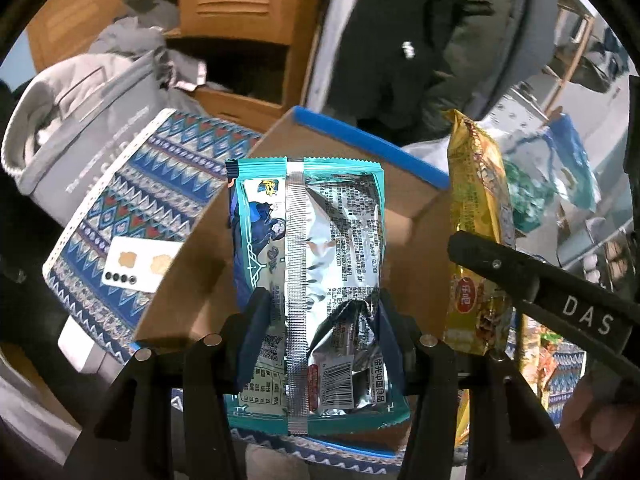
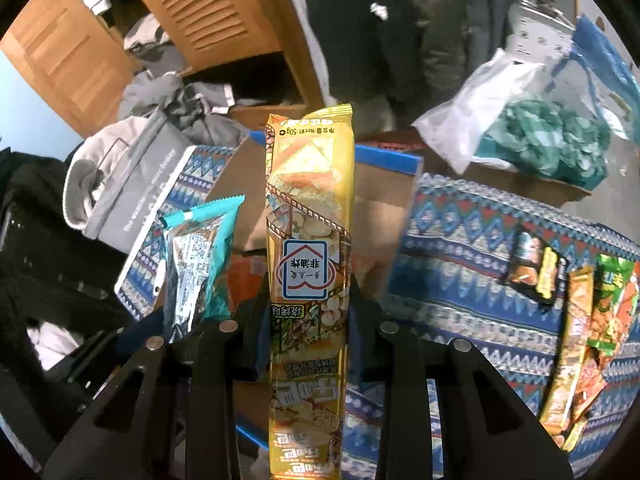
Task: Organize snacks
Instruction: 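Lower both packets into the cardboard box and open both tools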
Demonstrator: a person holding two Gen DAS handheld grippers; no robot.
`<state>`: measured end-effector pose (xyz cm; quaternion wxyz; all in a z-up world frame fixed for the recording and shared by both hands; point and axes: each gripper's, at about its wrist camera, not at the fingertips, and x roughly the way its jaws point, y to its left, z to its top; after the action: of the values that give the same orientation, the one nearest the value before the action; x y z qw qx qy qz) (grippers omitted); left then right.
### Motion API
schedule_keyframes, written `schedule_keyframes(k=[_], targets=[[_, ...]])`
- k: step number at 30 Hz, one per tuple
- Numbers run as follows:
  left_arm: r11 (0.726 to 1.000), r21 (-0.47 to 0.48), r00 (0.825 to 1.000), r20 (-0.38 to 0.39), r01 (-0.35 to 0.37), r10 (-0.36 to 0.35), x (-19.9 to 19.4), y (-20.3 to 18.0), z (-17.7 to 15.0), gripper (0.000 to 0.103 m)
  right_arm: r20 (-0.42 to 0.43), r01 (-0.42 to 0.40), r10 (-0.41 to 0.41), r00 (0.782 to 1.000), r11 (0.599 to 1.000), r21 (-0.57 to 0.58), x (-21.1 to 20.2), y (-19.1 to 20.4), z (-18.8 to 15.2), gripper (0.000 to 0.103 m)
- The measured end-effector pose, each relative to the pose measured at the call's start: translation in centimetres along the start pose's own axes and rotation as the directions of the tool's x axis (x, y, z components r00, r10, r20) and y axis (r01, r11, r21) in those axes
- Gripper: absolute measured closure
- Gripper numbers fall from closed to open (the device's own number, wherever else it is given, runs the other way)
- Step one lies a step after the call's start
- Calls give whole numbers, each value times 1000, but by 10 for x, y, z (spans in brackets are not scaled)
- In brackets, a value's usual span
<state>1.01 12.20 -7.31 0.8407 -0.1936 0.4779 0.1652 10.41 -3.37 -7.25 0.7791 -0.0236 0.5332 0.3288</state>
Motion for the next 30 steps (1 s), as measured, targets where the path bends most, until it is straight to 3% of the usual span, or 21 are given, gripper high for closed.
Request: schedule_keyframes(k=[11, 13, 17, 19, 30], targets=[[999, -49, 998, -56, -18, 15, 24, 28, -1, 50, -74, -6, 5, 997, 1000, -12, 44, 25, 4, 73], [999, -48, 998, -61, -18, 15, 26, 29, -1, 50, -84, -16, 14, 996, 1000, -13, 49, 27, 4, 67], [998, -48, 998, -55, -36, 34, 24, 29, -1, 48, -59, -15, 14, 998, 1000, -6, 47, 28, 7, 63], [998, -54, 998, -59, -37, 34, 23, 31, 0, 41, -49, -17, 17, 999, 1000, -4, 44, 27, 9, 53], [998, -33, 999, -15, -51, 50, 9, 18, 4, 35, -16, 50, -50, 999, 998, -29, 25, 17, 5, 48]])
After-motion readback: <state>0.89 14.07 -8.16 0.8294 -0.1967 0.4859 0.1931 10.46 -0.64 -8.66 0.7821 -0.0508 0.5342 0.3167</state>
